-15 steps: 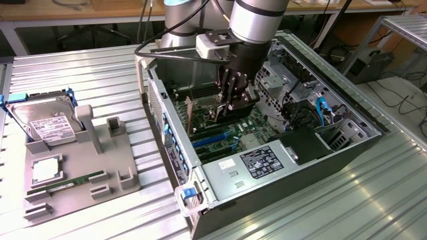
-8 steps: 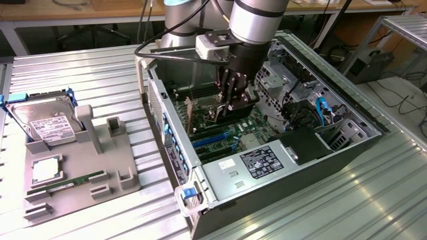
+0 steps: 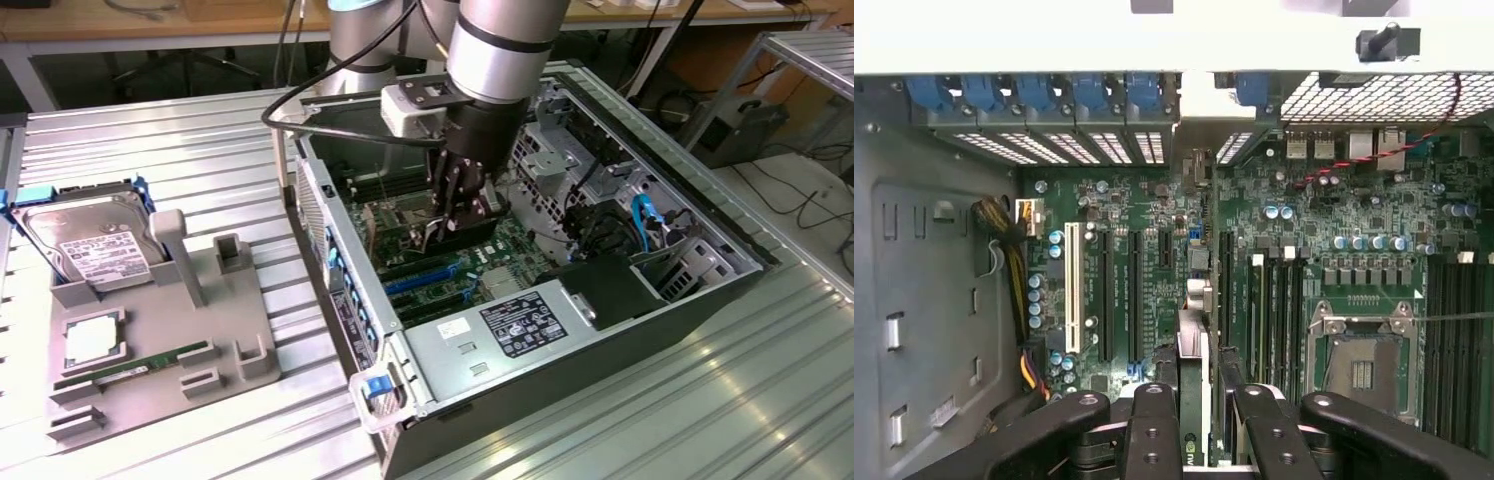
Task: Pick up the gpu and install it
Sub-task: 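Insert the gpu into the slot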
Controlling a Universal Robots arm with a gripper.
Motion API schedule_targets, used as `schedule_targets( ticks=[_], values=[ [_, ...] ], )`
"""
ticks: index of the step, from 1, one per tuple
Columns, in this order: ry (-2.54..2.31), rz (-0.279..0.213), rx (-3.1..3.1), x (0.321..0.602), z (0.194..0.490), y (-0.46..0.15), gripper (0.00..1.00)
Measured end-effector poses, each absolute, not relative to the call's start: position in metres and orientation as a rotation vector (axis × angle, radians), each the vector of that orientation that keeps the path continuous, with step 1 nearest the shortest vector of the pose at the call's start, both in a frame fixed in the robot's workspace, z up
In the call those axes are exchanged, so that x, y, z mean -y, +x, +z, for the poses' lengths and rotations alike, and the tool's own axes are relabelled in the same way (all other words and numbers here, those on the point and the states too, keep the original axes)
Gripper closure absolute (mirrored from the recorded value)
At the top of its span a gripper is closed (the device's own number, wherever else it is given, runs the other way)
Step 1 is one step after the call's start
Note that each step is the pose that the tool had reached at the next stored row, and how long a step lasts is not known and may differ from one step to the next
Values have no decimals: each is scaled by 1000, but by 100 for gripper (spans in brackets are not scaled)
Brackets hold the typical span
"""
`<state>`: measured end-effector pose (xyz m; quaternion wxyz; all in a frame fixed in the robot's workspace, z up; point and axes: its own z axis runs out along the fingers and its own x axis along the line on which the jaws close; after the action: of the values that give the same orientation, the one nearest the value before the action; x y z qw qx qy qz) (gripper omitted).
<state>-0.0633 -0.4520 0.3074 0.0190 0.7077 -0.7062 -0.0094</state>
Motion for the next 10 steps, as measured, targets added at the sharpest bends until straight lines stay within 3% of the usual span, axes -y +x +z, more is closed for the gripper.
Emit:
schedule_targets(
  ticks=[10],
  values=[
    [2197,-29,2192,452,306,-64,74]
  ],
)
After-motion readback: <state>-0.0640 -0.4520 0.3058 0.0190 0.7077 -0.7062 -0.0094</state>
